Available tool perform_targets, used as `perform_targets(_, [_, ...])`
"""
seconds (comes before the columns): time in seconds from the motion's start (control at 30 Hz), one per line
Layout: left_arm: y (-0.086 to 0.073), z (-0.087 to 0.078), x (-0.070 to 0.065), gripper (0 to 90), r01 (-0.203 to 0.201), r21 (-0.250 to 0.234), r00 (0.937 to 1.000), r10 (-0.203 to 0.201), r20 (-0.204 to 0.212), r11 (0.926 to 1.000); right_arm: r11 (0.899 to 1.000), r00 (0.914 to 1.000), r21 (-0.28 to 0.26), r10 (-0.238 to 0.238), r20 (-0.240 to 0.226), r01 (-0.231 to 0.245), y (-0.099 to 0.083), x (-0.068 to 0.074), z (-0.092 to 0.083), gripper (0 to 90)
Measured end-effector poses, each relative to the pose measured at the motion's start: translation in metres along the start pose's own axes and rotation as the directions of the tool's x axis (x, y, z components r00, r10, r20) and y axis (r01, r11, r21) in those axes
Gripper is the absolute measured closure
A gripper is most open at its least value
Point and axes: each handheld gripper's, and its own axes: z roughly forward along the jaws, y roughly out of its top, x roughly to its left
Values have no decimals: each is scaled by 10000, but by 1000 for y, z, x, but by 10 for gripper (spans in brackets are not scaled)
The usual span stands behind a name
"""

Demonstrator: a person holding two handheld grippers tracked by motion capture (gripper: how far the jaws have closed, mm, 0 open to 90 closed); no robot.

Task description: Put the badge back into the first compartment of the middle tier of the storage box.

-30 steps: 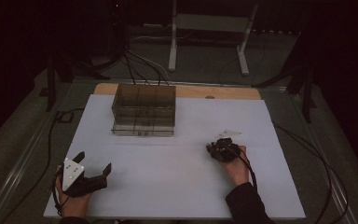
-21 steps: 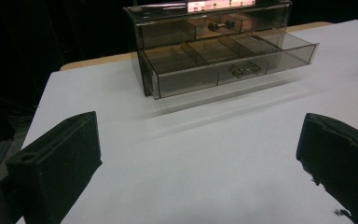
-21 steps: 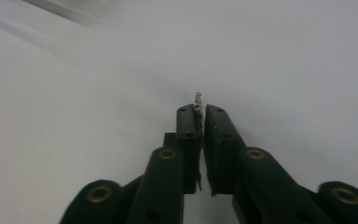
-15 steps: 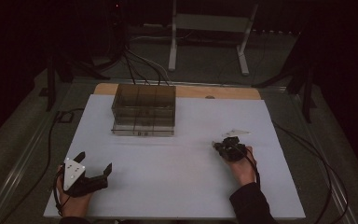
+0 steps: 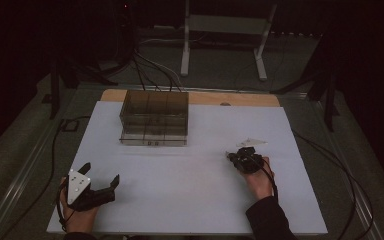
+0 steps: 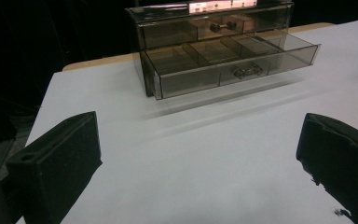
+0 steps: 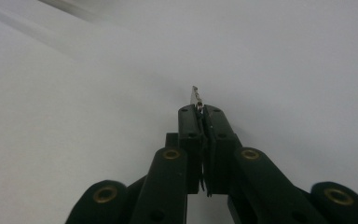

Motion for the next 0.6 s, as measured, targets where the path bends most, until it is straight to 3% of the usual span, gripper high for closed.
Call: perform_targets(0.6, [0,1,-1,5,-37,53,10000,37,34,10000,9980,9985,-528,326,-432,-349,17,8,-15,876])
